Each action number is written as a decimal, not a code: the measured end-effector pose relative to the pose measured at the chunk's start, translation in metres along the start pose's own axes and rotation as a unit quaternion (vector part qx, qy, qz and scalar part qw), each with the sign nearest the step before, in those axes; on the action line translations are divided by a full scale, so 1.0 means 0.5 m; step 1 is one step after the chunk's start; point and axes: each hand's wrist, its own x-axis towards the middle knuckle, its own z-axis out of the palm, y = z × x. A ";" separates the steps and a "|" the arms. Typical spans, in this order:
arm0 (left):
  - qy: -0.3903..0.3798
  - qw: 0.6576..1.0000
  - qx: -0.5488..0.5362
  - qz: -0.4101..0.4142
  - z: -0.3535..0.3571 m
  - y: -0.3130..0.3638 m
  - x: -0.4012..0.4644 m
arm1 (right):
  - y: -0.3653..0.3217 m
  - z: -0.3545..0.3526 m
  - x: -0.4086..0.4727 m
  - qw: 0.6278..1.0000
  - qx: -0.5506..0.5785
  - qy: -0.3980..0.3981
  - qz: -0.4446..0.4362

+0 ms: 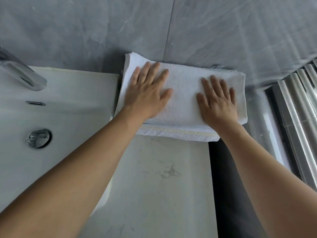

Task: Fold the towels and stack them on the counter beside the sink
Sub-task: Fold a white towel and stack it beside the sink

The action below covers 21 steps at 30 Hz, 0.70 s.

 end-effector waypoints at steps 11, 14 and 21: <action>0.084 0.962 -0.172 -0.193 -0.025 -0.036 -0.010 | -0.030 0.007 -0.063 0.805 0.272 0.238 0.471; 0.063 0.922 -0.309 -0.224 -0.040 -0.047 -0.007 | -0.169 0.023 -0.113 0.517 0.572 0.166 0.615; -0.087 0.772 -0.546 -0.314 -0.022 -0.120 -0.053 | -0.317 0.013 -0.064 0.338 0.733 0.008 0.590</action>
